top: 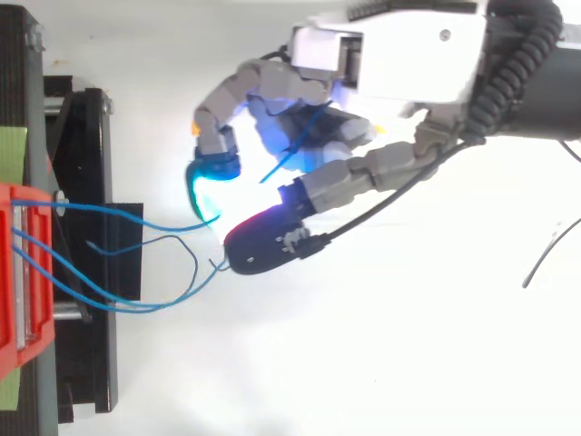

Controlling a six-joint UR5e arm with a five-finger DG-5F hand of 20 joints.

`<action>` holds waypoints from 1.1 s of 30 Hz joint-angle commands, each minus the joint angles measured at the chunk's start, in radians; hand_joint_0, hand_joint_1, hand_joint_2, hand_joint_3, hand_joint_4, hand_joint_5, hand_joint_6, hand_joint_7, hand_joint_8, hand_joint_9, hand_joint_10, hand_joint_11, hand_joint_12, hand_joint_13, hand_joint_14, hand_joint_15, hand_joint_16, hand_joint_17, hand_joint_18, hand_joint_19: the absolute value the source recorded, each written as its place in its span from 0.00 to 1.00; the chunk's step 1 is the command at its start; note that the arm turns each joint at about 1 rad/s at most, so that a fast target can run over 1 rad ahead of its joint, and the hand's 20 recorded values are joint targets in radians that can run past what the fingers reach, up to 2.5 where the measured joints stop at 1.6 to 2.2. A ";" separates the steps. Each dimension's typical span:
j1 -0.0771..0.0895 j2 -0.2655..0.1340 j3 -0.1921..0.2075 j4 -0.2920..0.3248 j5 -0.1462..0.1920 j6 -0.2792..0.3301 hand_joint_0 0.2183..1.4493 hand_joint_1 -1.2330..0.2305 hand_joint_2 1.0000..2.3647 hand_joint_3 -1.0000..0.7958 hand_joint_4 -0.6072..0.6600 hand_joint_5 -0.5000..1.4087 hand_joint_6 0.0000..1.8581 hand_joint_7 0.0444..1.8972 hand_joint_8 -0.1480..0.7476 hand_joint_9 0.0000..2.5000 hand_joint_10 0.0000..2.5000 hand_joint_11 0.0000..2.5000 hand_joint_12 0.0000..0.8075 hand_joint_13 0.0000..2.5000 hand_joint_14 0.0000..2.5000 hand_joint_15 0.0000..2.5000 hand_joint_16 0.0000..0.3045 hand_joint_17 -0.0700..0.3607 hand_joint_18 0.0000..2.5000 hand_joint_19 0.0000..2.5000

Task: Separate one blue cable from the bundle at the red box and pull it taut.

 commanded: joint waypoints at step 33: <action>0.103 0.135 -0.235 -0.005 0.201 -0.001 0.37 0.36 0.02 0.50 0.55 0.18 0.51 0.57 0.51 0.23 0.94 0.47 0.44 0.32 1.00 0.53 0.11 0.34 0.55 0.71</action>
